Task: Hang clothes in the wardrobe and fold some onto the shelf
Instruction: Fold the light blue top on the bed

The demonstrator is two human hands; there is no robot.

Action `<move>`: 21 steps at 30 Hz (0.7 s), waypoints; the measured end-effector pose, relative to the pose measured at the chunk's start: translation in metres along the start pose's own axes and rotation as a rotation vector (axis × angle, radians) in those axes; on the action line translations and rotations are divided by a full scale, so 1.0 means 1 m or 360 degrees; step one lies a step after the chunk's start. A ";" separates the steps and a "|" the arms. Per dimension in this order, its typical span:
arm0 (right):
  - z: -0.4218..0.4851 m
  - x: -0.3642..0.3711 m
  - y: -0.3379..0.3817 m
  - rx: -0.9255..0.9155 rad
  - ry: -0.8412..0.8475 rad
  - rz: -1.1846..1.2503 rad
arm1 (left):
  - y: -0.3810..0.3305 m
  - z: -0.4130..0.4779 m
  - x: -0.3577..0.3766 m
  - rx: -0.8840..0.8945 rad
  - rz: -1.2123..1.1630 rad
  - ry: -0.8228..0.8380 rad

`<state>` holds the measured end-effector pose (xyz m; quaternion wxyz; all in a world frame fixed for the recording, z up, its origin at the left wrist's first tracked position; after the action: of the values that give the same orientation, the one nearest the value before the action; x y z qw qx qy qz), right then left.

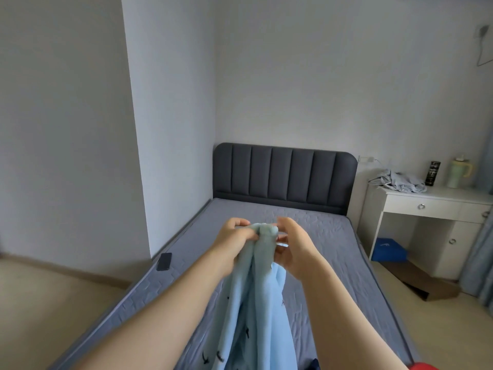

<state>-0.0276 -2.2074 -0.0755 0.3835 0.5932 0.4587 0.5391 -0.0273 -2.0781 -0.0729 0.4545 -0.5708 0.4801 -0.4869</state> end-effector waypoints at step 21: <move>-0.011 0.013 0.012 -0.0411 -0.0040 -0.1903 | -0.069 -0.008 -0.042 0.0447 0.0239 -0.0088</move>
<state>-0.0370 -2.1990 -0.0590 0.6938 0.1880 0.6386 0.2747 -0.0307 -2.0286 -0.0085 0.5781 -0.4773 0.4359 -0.4979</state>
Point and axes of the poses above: each hand's wrist, its own z-axis towards the middle knuckle, its own x-axis out of the palm, y = z × x, the point moved 10 cm from there along z, towards the middle knuckle, and after that the axes turned 1 degree about -x, right-handed, at the moved point
